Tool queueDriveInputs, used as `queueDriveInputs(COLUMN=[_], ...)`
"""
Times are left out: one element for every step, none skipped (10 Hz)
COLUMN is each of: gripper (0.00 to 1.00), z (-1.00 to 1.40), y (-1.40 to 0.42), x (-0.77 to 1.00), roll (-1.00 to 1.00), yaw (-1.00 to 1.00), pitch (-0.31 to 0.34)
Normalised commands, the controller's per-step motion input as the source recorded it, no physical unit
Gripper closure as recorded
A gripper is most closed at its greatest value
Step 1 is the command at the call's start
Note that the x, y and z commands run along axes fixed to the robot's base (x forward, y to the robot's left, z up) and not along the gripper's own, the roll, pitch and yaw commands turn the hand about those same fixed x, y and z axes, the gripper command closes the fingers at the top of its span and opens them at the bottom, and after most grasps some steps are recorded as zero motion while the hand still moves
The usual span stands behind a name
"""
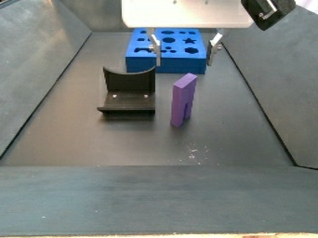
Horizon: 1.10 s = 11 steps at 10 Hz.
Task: Pick up the double-square object. Move up. Move to above the board. Insert the double-square object.
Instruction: Pick up the double-square object.
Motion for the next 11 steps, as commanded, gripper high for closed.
queueDriveInputs(gripper=[0.0,0.0,0.0,0.0,0.0,0.0,0.0,0.0,0.0,0.0,0.0], z=[-0.02,-0.01,-0.03,-0.01,-0.03,-0.04,-0.08,-0.09,-0.14,-0.21,-0.25], y=[0.01,0.01,0.01,0.0,0.0,0.03,0.02,0.03,0.01,0.0,0.0], x=[0.0,0.0,0.0,0.0,0.0,0.0,0.0,0.0,0.0,0.0,0.0], roll=[-0.15,-0.24,-0.31,-0.3,-0.32,-0.25,-0.23,-0.19,-0.13,-0.04,0.0], yaw=[0.29,0.35,0.33,0.42,0.49,0.54,0.63,0.63,0.6,0.59,0.58], pitch=[0.0,-0.051,-0.1,-0.091,-0.091,-0.086,-0.097,-0.129,-0.197,-0.217,-0.194])
